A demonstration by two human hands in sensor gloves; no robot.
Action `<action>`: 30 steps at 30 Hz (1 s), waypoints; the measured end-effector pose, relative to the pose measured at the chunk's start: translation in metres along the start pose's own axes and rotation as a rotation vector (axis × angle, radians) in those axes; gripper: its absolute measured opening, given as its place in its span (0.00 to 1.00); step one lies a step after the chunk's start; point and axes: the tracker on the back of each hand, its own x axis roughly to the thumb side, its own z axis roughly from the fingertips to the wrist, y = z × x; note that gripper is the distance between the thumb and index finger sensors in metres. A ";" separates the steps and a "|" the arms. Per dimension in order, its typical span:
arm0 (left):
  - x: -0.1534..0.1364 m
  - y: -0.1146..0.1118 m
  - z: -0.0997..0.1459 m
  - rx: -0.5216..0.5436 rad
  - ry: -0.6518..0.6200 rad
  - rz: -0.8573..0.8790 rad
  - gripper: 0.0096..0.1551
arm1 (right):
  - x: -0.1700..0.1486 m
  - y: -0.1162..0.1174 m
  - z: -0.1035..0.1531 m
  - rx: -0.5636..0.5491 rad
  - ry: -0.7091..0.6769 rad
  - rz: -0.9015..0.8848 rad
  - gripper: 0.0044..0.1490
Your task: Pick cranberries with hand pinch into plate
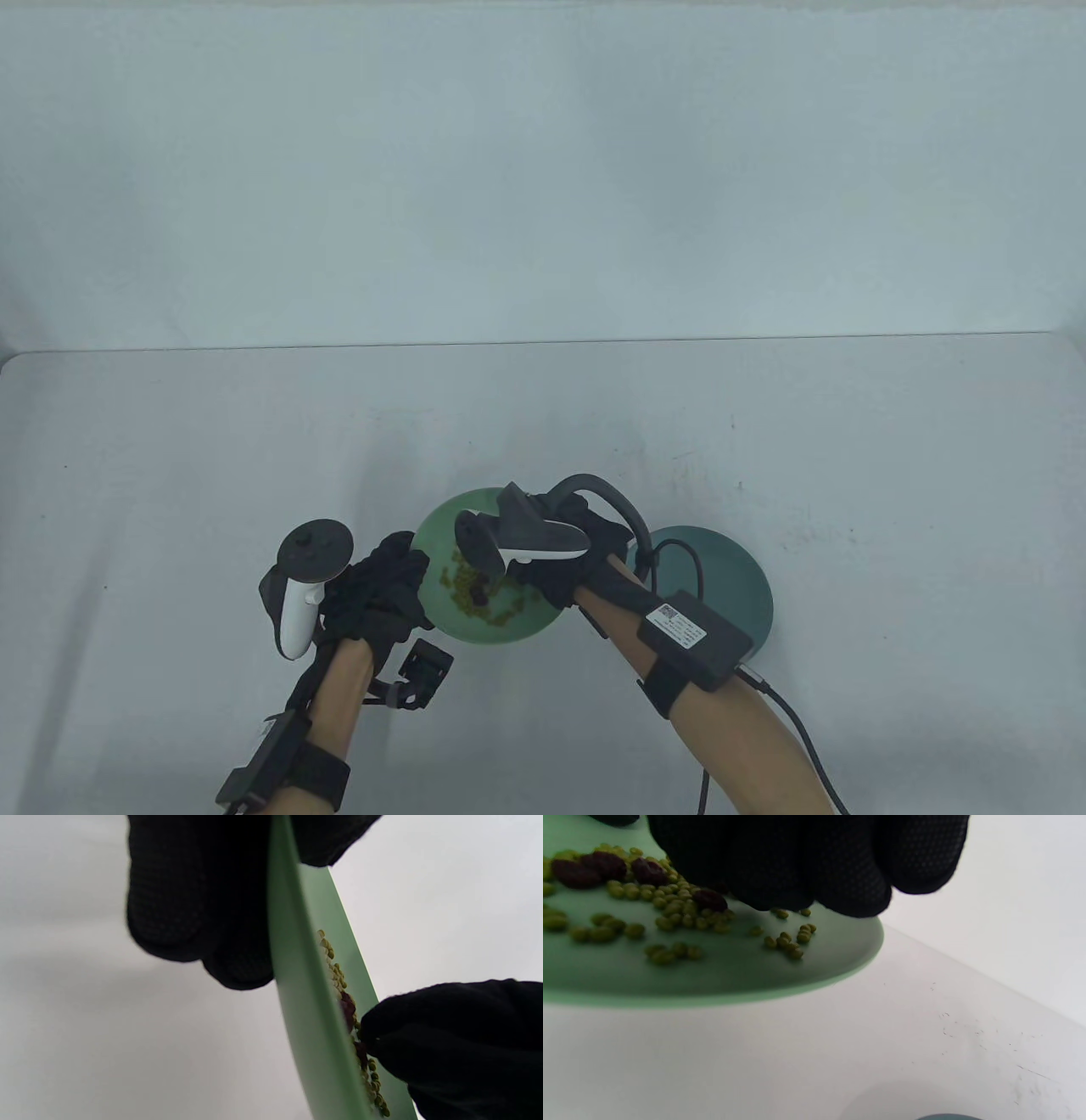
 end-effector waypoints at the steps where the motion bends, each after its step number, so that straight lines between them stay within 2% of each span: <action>1: 0.000 0.000 0.000 0.000 0.000 0.001 0.29 | 0.001 0.001 -0.001 0.000 -0.001 0.001 0.28; 14: -0.002 0.002 -0.001 -0.004 0.008 0.041 0.29 | 0.008 0.004 0.000 -0.038 -0.016 0.030 0.28; 20: -0.002 0.003 -0.001 -0.005 0.004 0.035 0.29 | 0.006 0.004 -0.005 0.024 -0.030 -0.056 0.29; 30: -0.002 0.004 -0.001 -0.005 0.002 0.022 0.29 | 0.006 0.004 -0.007 0.044 -0.047 -0.092 0.30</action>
